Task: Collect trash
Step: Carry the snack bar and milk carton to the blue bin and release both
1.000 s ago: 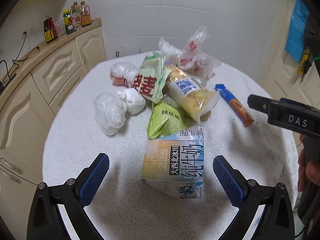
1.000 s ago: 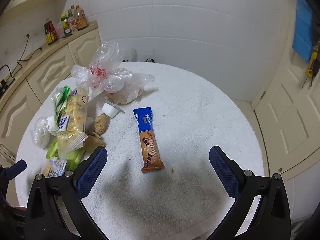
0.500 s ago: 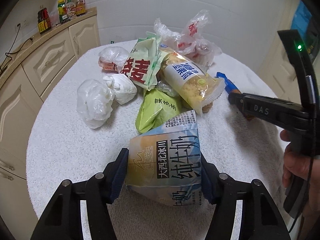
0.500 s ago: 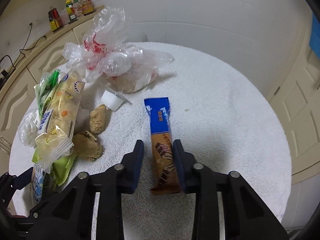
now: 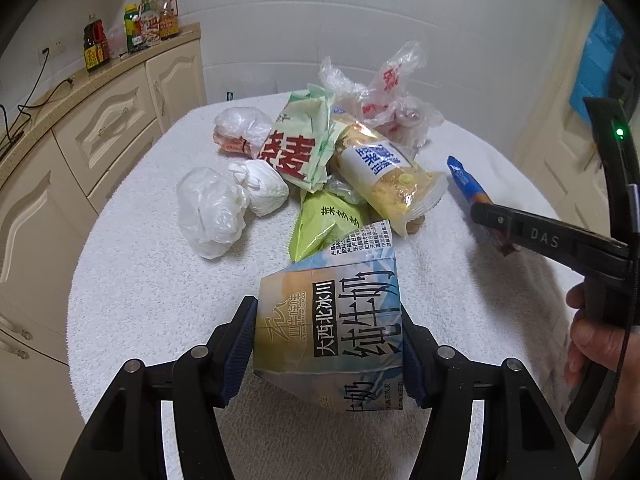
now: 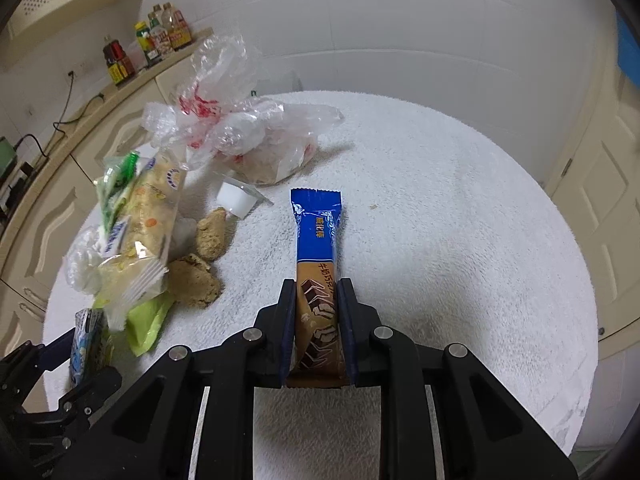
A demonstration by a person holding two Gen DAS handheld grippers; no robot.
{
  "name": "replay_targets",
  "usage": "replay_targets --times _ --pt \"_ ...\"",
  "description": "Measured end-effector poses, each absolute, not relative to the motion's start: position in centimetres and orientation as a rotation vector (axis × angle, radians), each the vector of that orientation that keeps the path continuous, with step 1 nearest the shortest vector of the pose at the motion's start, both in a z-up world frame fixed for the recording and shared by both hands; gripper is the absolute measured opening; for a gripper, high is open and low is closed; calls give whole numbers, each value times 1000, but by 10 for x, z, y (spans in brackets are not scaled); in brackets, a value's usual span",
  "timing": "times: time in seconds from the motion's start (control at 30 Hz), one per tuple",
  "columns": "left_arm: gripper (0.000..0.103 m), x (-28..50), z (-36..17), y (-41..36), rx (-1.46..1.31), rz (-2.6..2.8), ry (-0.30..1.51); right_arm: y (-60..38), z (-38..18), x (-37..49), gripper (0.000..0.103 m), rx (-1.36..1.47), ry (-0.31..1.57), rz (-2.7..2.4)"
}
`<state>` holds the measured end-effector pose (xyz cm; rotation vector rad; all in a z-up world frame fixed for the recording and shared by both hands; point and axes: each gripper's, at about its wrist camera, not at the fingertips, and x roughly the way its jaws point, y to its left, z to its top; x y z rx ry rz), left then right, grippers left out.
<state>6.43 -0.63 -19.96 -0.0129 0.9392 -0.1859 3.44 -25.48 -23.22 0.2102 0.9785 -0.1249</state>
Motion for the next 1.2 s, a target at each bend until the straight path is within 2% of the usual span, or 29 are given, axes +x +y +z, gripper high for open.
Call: replay_targets --times 0.57,0.97,1.2 --pt "59 4 -134 -29 13 -251 771 -273 -170 -38 20 282 844 -145" --pt "59 -23 -89 -106 78 -405 653 -322 -124 -108 20 316 727 -264" --pt "59 -24 -85 -173 117 -548 648 -372 -110 -157 20 353 679 -397"
